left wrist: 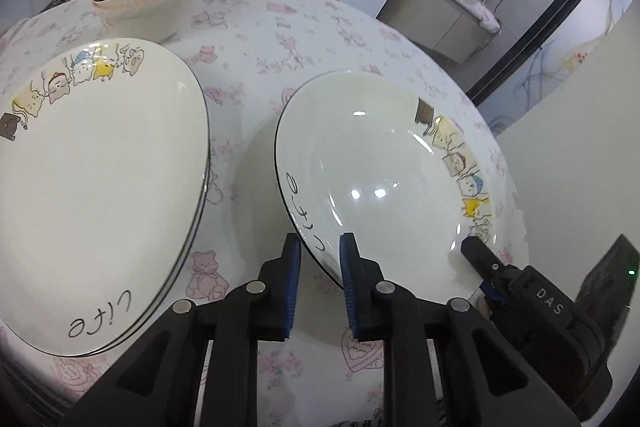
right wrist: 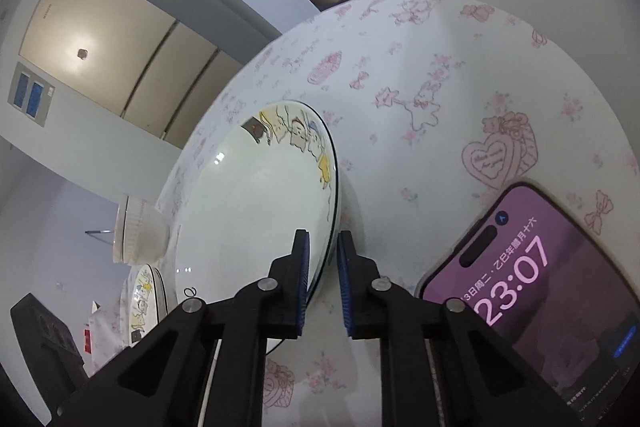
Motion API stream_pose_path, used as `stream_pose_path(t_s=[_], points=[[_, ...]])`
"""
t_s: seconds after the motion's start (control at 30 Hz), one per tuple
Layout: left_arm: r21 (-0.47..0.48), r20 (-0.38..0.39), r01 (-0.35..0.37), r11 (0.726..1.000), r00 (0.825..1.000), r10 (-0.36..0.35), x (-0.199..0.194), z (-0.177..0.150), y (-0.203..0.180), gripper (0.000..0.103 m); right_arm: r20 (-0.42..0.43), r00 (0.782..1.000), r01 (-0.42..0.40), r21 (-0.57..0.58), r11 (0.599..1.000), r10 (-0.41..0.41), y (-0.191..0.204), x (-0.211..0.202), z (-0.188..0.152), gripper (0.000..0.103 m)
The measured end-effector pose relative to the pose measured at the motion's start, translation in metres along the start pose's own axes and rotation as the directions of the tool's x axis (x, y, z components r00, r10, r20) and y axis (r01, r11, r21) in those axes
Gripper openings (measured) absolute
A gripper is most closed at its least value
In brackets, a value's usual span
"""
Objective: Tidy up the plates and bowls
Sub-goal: 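Close the left gripper on the deep plate rim while the right gripper grips it, then lift the deep cartoon plate off the table with both grippers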
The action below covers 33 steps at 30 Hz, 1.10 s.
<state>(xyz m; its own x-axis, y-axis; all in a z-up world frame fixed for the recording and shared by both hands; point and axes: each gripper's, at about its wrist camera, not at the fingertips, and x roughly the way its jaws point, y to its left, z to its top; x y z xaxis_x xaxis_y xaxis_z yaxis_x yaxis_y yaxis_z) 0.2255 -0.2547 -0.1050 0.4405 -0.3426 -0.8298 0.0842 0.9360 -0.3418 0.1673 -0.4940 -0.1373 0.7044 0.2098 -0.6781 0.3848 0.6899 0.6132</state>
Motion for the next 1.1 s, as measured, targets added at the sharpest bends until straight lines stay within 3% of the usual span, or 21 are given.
stream_pose_path(t_s=[0.73,1.1], points=[[0.037,0.004,-0.041,0.998,0.999,0.041,0.019,0.005,-0.007,0.024,-0.012,0.997,0.079,-0.116,0.990,-0.081,0.016,0.005,-0.004,0.015],[0.087,0.087,-0.039,0.995,0.996,0.031,-0.012,0.001,-0.013,0.024,0.035,0.996,0.089,-0.188,0.978,-0.084,0.034,-0.020,-0.006,0.019]])
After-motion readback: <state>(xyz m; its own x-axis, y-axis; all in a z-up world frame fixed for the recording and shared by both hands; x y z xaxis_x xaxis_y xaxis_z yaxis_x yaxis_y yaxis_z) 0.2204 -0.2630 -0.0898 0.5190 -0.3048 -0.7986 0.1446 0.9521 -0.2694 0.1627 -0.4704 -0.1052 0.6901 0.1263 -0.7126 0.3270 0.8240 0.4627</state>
